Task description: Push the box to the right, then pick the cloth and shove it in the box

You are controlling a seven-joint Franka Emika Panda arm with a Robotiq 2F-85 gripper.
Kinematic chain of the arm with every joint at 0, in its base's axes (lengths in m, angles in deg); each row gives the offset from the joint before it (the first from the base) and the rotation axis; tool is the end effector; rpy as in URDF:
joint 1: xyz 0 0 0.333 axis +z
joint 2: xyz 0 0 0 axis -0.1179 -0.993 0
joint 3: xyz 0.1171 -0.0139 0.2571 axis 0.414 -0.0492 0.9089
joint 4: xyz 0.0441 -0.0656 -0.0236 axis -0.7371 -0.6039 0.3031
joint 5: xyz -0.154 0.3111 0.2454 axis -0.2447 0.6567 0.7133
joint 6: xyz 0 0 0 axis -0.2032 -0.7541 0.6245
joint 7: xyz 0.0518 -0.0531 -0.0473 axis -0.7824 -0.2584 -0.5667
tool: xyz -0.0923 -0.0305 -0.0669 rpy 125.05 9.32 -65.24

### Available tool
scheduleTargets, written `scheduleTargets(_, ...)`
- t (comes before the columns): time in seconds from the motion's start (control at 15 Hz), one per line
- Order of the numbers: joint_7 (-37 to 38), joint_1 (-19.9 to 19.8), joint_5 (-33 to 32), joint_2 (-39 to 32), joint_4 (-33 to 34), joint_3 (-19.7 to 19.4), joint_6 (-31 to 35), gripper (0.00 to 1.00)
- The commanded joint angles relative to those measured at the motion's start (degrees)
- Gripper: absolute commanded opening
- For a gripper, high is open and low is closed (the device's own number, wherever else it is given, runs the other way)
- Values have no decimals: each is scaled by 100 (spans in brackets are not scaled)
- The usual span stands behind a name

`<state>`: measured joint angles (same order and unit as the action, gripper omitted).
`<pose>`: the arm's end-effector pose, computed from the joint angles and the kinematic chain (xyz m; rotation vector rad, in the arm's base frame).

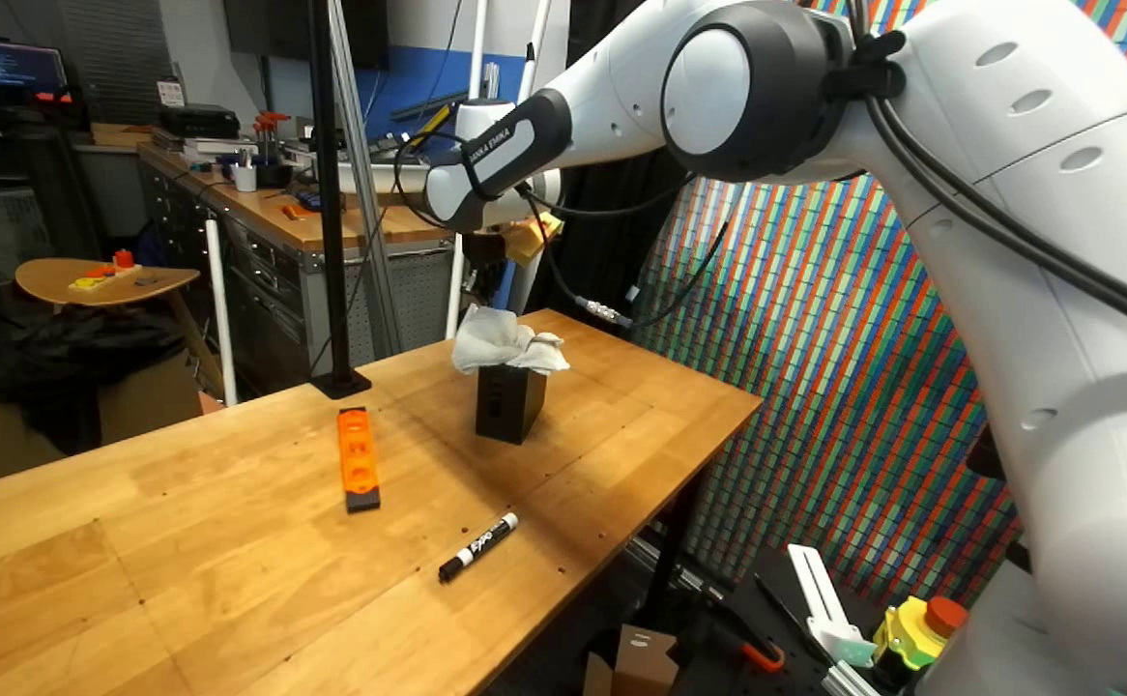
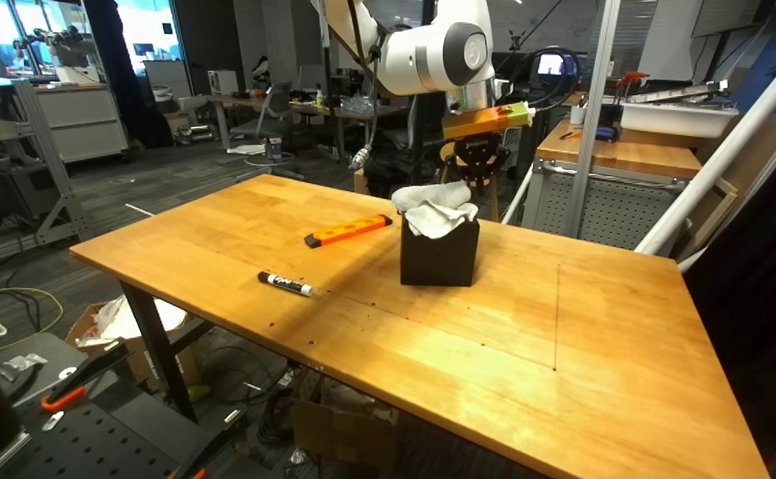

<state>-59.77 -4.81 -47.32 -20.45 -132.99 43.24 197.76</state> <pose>0.7475 -0.1957 0.2465 2.8387 0.5603 0.1594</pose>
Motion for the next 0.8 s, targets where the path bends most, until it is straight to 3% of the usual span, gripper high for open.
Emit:
scheduleTargets(0.0,372,12,13,304,-424,7,-97,0)
scheduleTargets(0.73,957,126,-2,1021,-1441,0,125,0)
